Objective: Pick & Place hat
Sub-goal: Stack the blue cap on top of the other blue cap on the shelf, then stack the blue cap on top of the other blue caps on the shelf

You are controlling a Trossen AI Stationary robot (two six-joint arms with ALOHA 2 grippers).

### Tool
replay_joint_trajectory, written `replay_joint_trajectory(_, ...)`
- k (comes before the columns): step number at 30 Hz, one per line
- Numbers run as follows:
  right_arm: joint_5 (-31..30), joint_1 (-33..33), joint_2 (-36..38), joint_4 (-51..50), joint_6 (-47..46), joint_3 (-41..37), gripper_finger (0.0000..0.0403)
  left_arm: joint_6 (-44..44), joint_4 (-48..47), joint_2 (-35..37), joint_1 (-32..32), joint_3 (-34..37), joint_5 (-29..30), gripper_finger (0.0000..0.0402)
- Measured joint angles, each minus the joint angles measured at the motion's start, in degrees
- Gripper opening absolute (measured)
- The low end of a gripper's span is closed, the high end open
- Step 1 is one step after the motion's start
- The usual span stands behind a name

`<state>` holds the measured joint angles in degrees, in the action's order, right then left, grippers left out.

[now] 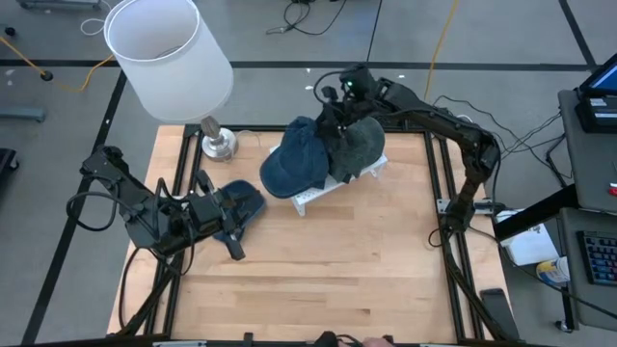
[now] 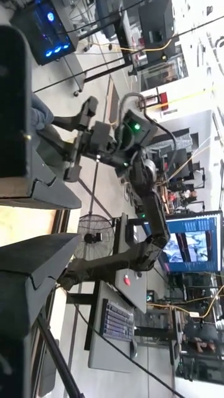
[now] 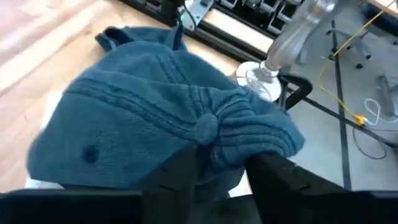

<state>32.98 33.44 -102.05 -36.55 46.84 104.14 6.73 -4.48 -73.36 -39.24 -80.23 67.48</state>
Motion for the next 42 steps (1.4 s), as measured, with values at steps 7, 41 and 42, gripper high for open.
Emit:
replay_joint_trajectory(7, -0.8, -0.1, 3.4, -5.9, -2.6, 0.0, 0.0210, 0.2, 0.0, 0.0, 0.0, 0.0, 0.0, 0.0076)
replay_joint_trajectory(41, -13.6, -20.5, 27.4, -17.3, -46.2, 0.0, 0.0233, -22.5, -32.9, -1.0, 2.7, 0.0, -4.7, 0.0076)
replay_joint_trajectory(42, -13.7, -21.3, 27.5, -16.8, -46.6, 0.0, 0.0232, -23.6, -35.1, -1.2, 2.9, 0.0, -6.4, 0.0076)
